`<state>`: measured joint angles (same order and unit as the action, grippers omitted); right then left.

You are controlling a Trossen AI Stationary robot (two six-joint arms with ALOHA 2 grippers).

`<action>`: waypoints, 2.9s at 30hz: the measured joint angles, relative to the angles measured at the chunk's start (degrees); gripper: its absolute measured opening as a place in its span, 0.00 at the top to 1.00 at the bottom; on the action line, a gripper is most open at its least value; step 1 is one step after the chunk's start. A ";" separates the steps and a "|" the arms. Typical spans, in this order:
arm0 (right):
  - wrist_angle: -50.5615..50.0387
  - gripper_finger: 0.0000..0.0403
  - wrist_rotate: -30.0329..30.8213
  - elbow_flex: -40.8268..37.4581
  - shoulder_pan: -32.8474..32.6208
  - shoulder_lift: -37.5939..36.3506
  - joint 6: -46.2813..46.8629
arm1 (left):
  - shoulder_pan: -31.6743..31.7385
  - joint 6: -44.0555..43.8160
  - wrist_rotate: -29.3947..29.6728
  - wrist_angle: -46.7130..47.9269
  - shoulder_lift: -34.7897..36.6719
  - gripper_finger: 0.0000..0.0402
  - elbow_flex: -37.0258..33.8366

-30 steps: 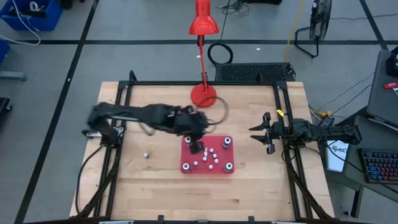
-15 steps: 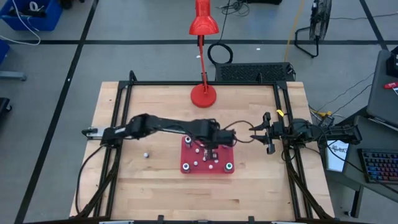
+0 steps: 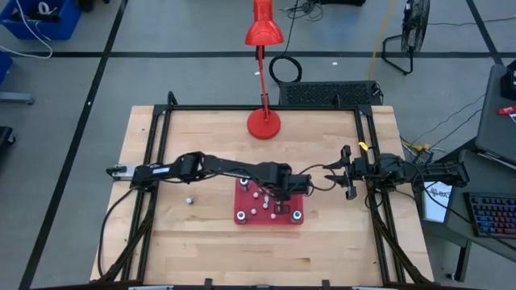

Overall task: Pick & Place food coloring
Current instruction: Put the small orange food coloring bottle into the pink bin, then put the small blue food coloring bottle into the pink bin

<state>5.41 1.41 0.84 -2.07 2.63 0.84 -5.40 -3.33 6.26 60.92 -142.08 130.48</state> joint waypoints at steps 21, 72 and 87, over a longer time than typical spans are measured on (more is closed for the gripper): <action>-0.02 0.68 0.00 0.00 -0.02 0.04 0.00 | 0.40 -3.18 -4.98 -1.02 -3.39 0.61 -0.13; 0.15 0.68 0.00 0.02 -0.02 1.01 0.00 | -17.53 -76.98 -0.30 1.14 62.43 0.43 -79.06; 0.13 0.68 0.00 0.01 -0.02 1.01 0.00 | -13.85 -76.47 -3.95 -5.58 62.96 0.43 -87.71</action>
<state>5.54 1.41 0.85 -2.09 3.64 0.84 -19.25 -79.79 2.31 55.33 -79.11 42.77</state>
